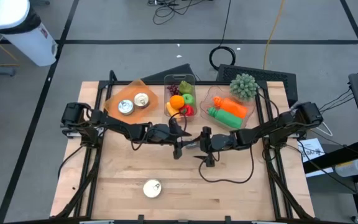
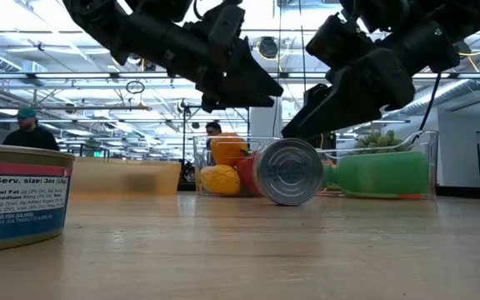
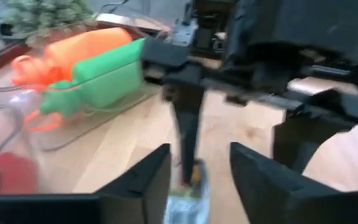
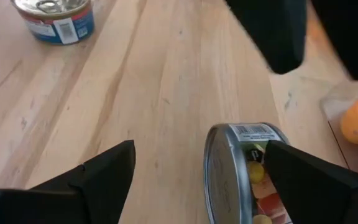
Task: Pick & Place Food Item
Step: Put the green tuna can into the orange bin
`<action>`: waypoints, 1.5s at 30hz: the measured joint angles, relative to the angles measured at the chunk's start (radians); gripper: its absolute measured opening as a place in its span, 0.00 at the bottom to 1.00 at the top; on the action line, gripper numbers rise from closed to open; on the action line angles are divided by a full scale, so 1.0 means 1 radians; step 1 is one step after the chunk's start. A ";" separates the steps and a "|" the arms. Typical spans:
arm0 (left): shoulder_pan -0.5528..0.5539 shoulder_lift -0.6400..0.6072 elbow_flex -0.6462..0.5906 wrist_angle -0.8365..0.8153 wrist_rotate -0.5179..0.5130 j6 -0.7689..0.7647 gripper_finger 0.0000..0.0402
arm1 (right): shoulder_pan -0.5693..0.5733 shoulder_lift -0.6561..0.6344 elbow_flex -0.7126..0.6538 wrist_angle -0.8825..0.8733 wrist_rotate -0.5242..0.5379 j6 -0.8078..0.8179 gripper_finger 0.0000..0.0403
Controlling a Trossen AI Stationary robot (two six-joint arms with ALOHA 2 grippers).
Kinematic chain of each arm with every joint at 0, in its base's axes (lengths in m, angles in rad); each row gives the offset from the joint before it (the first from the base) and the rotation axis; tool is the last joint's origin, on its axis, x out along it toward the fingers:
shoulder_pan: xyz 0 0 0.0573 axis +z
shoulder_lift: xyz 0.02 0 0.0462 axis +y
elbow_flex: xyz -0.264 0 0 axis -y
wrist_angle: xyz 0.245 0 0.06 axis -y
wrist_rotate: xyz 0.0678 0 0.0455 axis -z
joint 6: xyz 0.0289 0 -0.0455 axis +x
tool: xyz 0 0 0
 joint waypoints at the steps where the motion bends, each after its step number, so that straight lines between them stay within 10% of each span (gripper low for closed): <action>1: 0.001 0.000 0.000 -0.009 -0.015 0.000 0.47 | 0.002 -0.008 -0.001 -0.006 -0.001 -0.002 0.85; 11: -0.011 0.003 -0.002 -0.102 -0.015 -0.033 0.71 | 0.000 -0.008 -0.001 0.003 0.000 -0.009 0.83; 29: 0.030 0.225 -0.003 0.084 -0.072 -0.003 0.73 | 0.000 -0.008 0.001 0.017 0.000 -0.010 0.83; 33: 0.033 0.227 -0.003 0.125 -0.015 0.051 0.60 | 0.000 -0.009 0.002 0.017 0.000 -0.007 0.83; 40: 0.035 0.226 -0.002 0.238 0.097 0.171 0.07 | 0.000 -0.009 0.002 0.017 0.000 -0.001 0.83; 45: 0.049 0.225 0.000 0.240 0.087 0.055 0.13 | 0.007 -0.042 0.002 -0.016 0.008 -0.001 0.83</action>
